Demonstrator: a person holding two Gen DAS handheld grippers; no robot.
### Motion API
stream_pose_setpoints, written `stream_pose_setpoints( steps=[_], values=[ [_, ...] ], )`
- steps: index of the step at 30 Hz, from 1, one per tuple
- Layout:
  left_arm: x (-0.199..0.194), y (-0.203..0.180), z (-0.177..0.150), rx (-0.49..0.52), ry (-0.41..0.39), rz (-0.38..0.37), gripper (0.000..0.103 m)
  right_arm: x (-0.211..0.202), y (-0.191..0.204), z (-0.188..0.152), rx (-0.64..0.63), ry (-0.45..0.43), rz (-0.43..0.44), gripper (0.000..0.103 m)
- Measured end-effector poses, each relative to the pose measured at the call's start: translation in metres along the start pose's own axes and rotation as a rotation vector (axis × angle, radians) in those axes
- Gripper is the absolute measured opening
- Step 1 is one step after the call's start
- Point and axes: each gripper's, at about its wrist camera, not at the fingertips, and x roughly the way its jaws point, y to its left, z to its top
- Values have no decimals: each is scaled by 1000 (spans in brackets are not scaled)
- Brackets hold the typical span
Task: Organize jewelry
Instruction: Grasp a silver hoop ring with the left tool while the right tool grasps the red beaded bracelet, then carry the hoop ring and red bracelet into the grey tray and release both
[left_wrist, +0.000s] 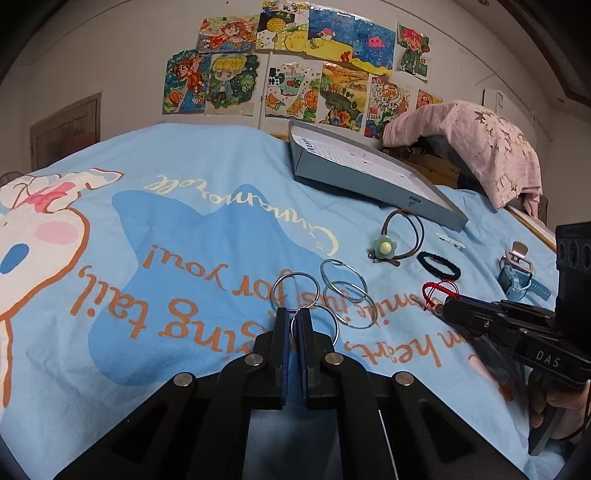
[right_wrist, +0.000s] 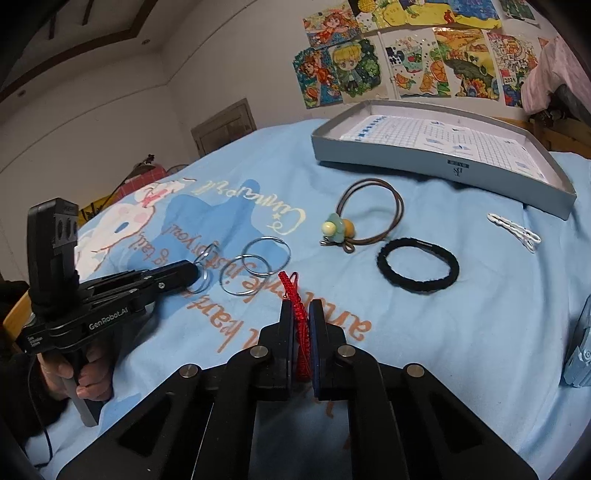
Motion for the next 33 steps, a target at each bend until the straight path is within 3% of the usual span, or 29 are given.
stream_pose_setpoints(
  steps=[18, 25, 33],
  values=[
    [-28, -32, 36, 68, 5, 85, 3, -39, -19, 15, 83, -142, 37, 7],
    [-46, -39, 31, 128, 16, 115, 3, -41, -31, 14, 121, -147, 55, 7],
    [-58, -56, 47, 101, -10, 79, 3, -44, -33, 13, 130, -152, 59, 7]
  ],
)
